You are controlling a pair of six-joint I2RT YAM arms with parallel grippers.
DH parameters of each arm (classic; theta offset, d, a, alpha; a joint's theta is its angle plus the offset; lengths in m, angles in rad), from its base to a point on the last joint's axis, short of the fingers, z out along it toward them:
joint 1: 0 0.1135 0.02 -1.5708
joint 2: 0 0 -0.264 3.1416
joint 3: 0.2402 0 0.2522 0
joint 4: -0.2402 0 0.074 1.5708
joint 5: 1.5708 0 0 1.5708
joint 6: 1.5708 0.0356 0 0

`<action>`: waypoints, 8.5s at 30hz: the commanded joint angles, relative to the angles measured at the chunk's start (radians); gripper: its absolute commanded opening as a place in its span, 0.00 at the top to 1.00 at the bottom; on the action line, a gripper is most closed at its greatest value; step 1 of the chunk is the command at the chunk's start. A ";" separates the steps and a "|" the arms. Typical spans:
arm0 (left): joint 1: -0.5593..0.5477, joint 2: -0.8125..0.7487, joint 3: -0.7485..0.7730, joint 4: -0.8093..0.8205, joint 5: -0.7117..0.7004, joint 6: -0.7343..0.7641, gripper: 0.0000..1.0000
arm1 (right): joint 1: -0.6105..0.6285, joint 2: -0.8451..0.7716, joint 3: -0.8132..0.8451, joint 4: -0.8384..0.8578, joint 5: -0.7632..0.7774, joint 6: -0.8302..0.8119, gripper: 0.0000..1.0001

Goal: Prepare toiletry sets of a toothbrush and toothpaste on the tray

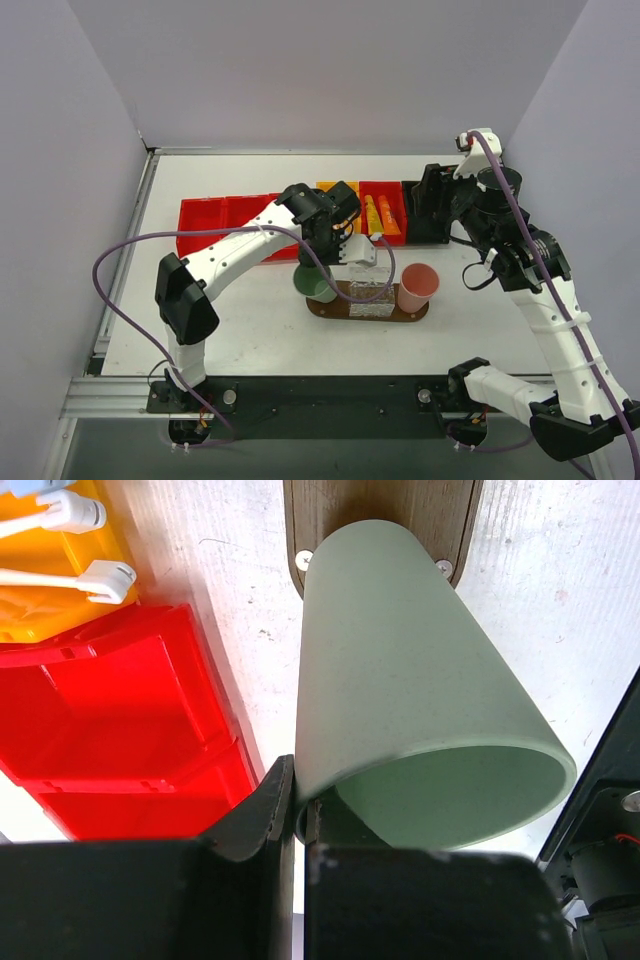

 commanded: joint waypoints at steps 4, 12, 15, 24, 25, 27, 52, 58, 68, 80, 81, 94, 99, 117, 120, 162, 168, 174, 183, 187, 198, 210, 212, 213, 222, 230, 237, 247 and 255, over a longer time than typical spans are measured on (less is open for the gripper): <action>-0.005 0.011 0.037 -0.227 -0.005 0.047 1.00 | -0.010 -0.012 -0.009 0.024 -0.026 0.010 0.33; -0.005 0.040 0.039 -0.227 0.003 0.061 1.00 | -0.013 -0.012 -0.015 0.025 -0.028 0.013 0.33; -0.005 0.043 0.036 -0.227 0.006 0.067 1.00 | -0.015 -0.010 -0.018 0.027 -0.028 0.012 0.33; -0.014 0.052 0.017 -0.227 0.015 0.078 1.00 | -0.019 -0.007 -0.021 0.030 -0.029 0.015 0.33; -0.016 0.054 0.014 -0.227 0.014 0.081 1.00 | -0.019 -0.007 -0.021 0.028 -0.028 0.017 0.33; -0.019 0.052 0.008 -0.229 0.006 0.085 1.00 | -0.019 -0.007 -0.019 0.030 -0.054 0.015 0.33; -0.036 0.089 -0.014 -0.227 0.000 0.090 1.00 | -0.032 -0.010 -0.032 0.035 -0.071 0.021 0.33; -0.037 0.106 0.025 -0.227 -0.005 0.089 0.83 | -0.036 -0.012 -0.039 0.039 -0.080 0.024 0.33; -0.037 0.123 0.071 -0.226 -0.009 0.087 0.73 | -0.042 -0.018 -0.045 0.041 -0.087 0.027 0.33; -0.037 0.143 0.149 -0.226 -0.009 0.072 0.65 | -0.053 -0.024 -0.052 0.044 -0.100 0.035 0.34; -0.037 0.144 0.152 -0.226 -0.008 0.072 0.65 | -0.054 -0.026 -0.055 0.045 -0.101 0.033 0.33; -0.036 0.120 0.212 -0.227 -0.034 0.059 0.53 | -0.065 -0.027 -0.062 0.045 -0.106 0.038 0.33; -0.034 0.086 0.259 -0.229 -0.019 0.050 0.27 | -0.070 -0.029 -0.061 0.045 -0.104 0.035 0.33; 0.206 -0.162 0.214 0.168 0.167 -0.138 0.08 | -0.073 0.089 0.005 0.012 -0.077 -0.068 0.34; 0.243 -0.158 0.181 0.279 0.172 -0.197 0.08 | -0.073 0.146 0.033 -0.005 -0.075 -0.104 0.34; 0.440 -0.150 -0.193 0.811 0.161 -0.395 0.06 | -0.079 1.057 0.571 -0.303 -0.074 -0.229 0.50; 0.451 -0.170 -0.222 0.824 0.167 -0.387 0.06 | -0.079 1.123 0.613 -0.346 -0.043 -0.241 0.50; 0.455 -0.184 -0.256 0.836 0.182 -0.385 0.06 | -0.081 1.169 0.620 -0.370 -0.043 -0.247 0.50; 0.458 -0.193 -0.274 0.839 0.207 -0.387 0.06 | -0.085 1.204 0.628 -0.373 -0.040 -0.244 0.51; 0.458 -0.193 -0.280 0.839 0.215 -0.387 0.06 | -0.087 1.215 0.623 -0.375 -0.040 -0.241 0.52; 0.464 -0.208 -0.313 0.853 0.218 -0.386 0.07 | -0.079 1.246 0.622 -0.375 -0.008 -0.241 0.57; 0.477 -0.227 -0.343 0.864 0.230 -0.381 0.07 | -0.065 1.275 0.631 -0.378 0.015 -0.243 0.60; 0.478 -0.228 -0.346 0.865 0.232 -0.381 0.07 | -0.064 1.277 0.634 -0.380 0.023 -0.244 0.64; 0.478 -0.230 -0.346 0.868 0.232 -0.381 0.07 | -0.062 1.277 0.636 -0.380 0.023 -0.246 0.66; 0.478 -0.230 -0.348 0.882 0.244 -0.382 0.07 | -0.056 1.257 0.652 -0.389 0.017 -0.241 0.81; 0.478 -0.218 -0.342 0.903 0.262 -0.399 0.07 | -0.056 1.202 0.700 -0.415 -0.005 -0.226 0.95; 0.478 -0.211 -0.337 0.917 0.265 -0.401 0.07 | -0.055 1.163 0.728 -0.447 -0.008 -0.224 0.98; 0.478 -0.192 -0.313 0.980 0.351 -0.453 0.07 | -0.053 1.056 0.722 -0.492 -0.018 -0.209 1.00; 0.497 -0.196 -0.270 1.020 0.684 -0.638 0.06 | -0.059 0.844 0.680 -0.501 -0.331 -0.207 1.00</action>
